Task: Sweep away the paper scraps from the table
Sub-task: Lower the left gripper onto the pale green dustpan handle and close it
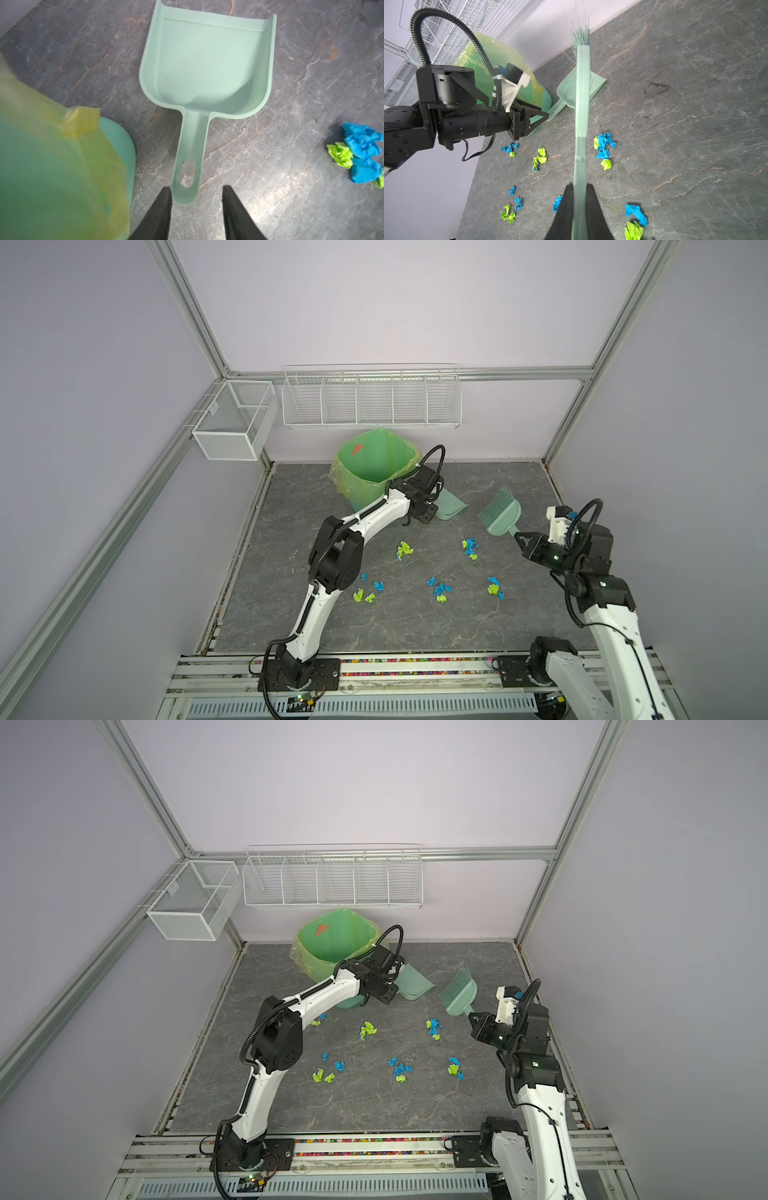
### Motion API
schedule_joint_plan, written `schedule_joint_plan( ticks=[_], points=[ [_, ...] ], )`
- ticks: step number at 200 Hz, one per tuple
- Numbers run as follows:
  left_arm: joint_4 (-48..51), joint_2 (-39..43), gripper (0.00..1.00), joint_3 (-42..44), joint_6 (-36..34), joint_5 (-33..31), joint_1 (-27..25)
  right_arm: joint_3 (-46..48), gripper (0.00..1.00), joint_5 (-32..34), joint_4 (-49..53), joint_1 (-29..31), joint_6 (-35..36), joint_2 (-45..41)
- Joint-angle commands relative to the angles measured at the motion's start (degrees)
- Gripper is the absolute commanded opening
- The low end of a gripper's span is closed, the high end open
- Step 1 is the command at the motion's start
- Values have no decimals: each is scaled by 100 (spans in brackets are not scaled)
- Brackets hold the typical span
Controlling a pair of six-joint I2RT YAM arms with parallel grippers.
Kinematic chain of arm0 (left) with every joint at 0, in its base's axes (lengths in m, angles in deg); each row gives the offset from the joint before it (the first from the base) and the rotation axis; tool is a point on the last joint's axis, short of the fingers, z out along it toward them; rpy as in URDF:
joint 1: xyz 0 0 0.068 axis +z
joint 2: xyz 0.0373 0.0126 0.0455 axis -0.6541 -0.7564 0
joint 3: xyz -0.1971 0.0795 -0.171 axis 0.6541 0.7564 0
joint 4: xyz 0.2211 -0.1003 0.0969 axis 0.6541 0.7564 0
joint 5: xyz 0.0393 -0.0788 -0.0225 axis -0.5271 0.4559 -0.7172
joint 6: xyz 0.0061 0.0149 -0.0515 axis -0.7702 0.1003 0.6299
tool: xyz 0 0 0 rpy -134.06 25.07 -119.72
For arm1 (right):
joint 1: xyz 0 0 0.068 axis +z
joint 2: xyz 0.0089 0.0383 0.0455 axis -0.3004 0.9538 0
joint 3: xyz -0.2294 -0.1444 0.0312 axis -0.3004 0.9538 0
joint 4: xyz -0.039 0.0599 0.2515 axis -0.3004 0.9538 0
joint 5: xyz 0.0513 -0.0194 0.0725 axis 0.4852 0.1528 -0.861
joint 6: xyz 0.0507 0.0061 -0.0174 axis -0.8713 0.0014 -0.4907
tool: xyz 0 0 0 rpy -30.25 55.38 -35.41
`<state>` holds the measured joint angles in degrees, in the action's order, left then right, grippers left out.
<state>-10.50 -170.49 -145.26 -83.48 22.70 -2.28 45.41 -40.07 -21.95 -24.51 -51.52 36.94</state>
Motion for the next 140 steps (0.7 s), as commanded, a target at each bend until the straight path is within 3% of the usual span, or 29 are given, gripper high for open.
schedule_joint_plan(
  ticks=[1, 140],
  points=[
    [134, -167, 38, -193, -158, 104, -1, 93, 7, 43, -109, -9, 119, -16],
    [388, -584, 31, -590, -217, 27, 2, 137, 7, 14, -210, -11, 90, 59]
  ],
)
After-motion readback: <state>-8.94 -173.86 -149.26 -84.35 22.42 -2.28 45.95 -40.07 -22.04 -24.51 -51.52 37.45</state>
